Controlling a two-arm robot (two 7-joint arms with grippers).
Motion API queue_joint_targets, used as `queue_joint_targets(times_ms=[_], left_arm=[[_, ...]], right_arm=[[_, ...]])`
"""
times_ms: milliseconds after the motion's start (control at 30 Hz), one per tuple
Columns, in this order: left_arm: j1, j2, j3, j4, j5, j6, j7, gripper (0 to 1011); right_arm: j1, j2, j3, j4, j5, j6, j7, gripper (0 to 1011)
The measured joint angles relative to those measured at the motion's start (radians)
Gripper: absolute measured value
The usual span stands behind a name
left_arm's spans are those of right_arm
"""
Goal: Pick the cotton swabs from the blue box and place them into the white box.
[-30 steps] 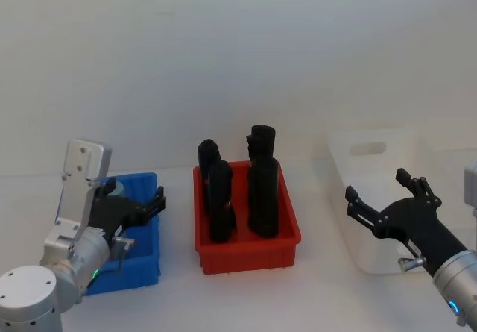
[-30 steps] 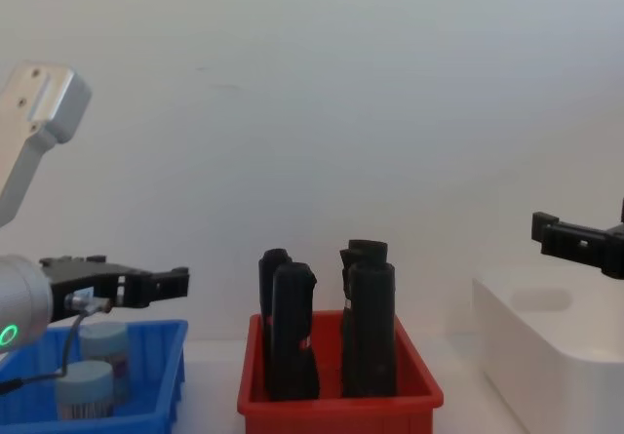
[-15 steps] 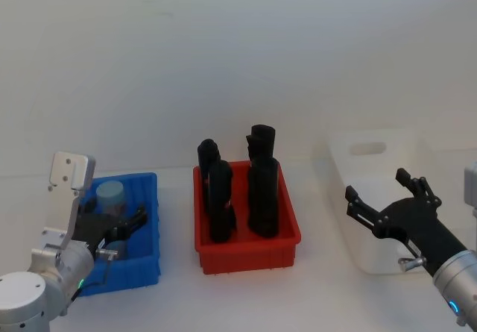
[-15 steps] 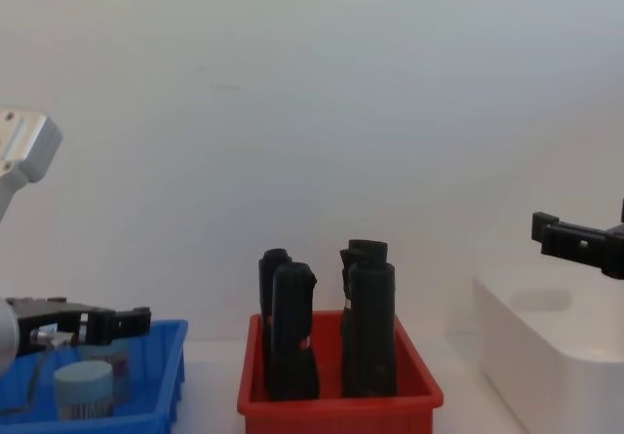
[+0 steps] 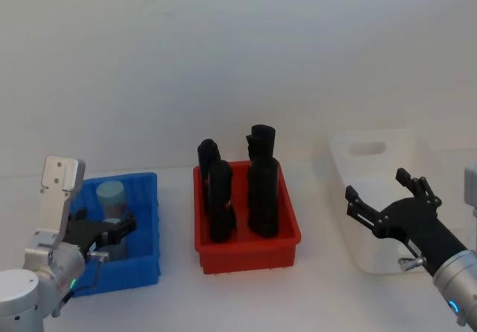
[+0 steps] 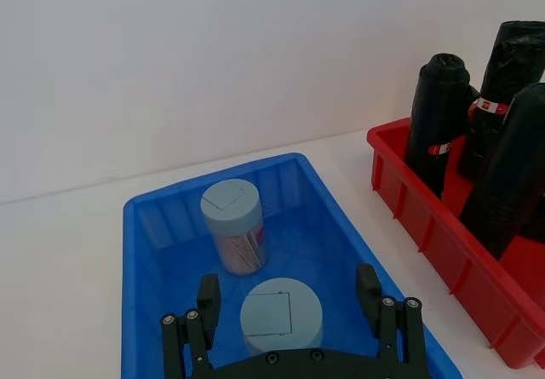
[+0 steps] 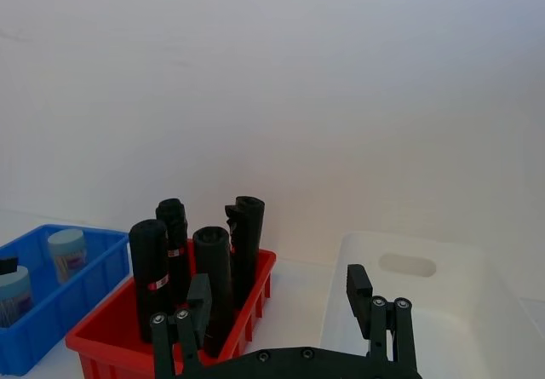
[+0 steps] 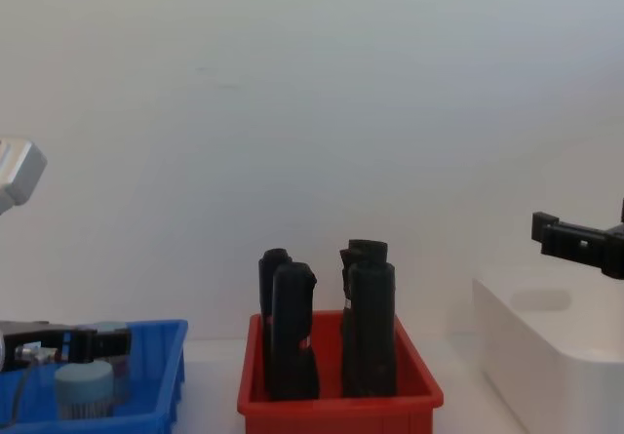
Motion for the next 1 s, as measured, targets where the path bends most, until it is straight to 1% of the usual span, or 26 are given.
queue_joint_targets(times_ms=[467,1000], left_arm=[[-0.029,-0.012,-0.011,0.071,-0.018,0.000,-0.036,1004],[-0.049,-0.026,-0.015,0.128,-0.038,-0.002,-0.065,1004]], right_arm=[[0.000,0.000,0.000,0.000,0.000,0.000,0.000,1001],[0.000,0.000,0.000,0.000,0.000,0.000,0.000,1002]])
